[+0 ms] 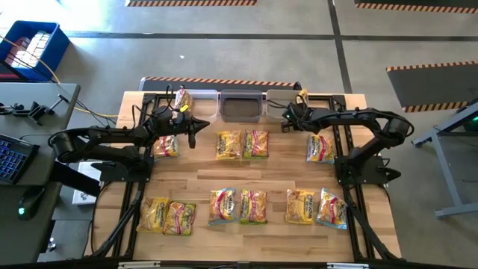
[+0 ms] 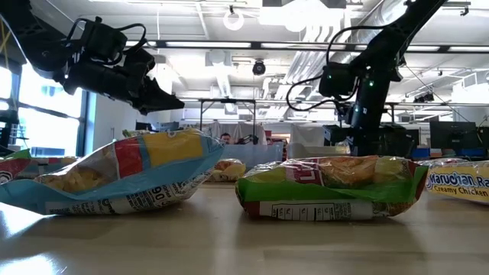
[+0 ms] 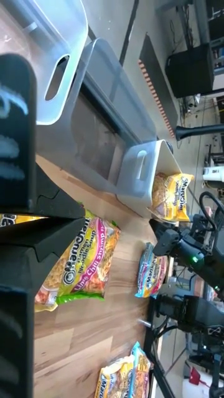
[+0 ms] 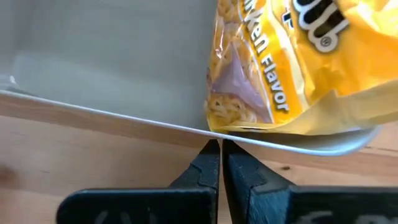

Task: Sort Maruchan noodles
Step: Adjust the gray bin, then put the bottom left yellow noodle pack into the gray bin

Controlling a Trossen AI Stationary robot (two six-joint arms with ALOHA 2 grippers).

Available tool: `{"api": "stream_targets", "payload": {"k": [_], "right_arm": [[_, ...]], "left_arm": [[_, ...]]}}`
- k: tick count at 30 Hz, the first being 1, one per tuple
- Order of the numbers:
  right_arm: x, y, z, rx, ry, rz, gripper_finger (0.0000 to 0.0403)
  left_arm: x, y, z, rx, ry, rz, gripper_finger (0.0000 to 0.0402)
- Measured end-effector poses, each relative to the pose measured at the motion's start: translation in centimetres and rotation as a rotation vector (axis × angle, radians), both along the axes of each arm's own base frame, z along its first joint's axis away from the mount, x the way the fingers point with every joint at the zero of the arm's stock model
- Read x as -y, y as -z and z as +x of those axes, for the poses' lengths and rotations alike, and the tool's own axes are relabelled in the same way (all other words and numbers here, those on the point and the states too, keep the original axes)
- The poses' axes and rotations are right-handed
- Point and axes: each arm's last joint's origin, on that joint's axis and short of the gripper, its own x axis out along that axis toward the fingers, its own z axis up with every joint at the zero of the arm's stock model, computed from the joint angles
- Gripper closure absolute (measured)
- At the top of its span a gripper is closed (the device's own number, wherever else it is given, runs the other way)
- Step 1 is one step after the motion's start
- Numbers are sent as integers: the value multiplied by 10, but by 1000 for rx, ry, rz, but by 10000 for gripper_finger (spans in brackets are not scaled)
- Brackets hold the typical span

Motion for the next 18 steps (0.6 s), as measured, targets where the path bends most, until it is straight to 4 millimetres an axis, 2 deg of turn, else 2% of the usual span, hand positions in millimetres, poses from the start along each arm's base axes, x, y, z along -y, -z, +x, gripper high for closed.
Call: {"api": "stream_targets", "payload": {"k": [6, 11, 14, 18], "right_arm": [[4, 0, -1, -16, -39, -7, 403], [2, -4, 1, -67, -147, 22, 403], [-5, -14, 3, -116, -220, -5, 403], [-24, -29, 6, -150, -295, -140, 403]], "left_arm": [[0, 0, 0, -1, -9, 2, 401], [1, 2, 0, -21, 21, 14, 401], [2, 2, 1, -27, -8, 28, 401], [1, 2, 1, -27, -62, 12, 401]]}}
